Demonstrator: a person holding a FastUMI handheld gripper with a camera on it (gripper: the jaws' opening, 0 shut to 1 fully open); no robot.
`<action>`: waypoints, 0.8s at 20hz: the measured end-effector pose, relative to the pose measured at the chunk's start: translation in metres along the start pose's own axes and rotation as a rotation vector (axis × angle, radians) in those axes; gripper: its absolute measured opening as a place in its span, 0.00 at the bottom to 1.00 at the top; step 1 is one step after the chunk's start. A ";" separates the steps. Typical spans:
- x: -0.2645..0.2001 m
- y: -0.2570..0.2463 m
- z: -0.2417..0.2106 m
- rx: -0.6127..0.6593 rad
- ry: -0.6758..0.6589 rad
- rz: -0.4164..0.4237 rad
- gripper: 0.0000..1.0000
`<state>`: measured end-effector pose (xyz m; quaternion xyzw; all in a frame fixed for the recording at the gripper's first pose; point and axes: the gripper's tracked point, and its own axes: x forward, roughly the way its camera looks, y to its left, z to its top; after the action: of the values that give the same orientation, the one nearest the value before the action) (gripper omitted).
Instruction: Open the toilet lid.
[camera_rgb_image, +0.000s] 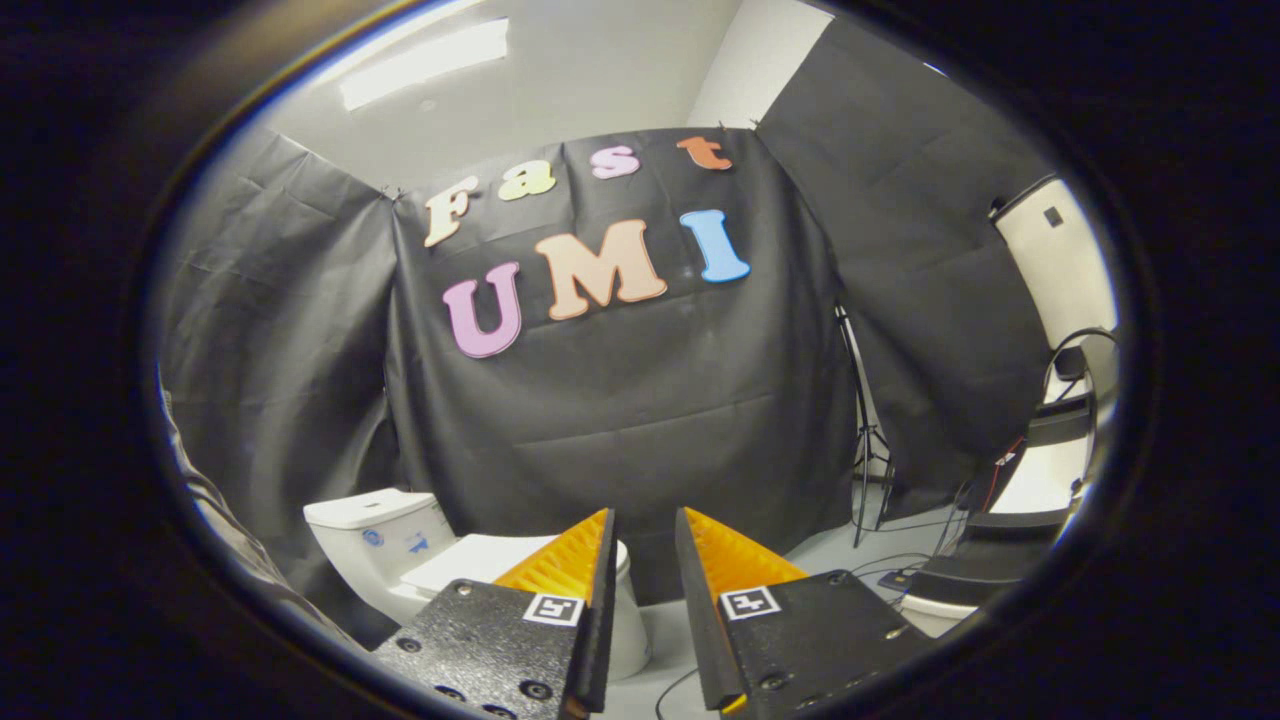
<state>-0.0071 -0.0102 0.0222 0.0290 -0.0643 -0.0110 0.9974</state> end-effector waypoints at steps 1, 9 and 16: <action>0.000 0.000 0.001 0.001 -0.004 -0.002 0.35; -0.001 -0.005 0.001 0.042 -0.022 -0.019 0.35; -0.001 -0.006 0.004 0.041 -0.044 -0.031 0.35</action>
<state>-0.0092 -0.0166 0.0259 0.0504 -0.0861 -0.0259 0.9947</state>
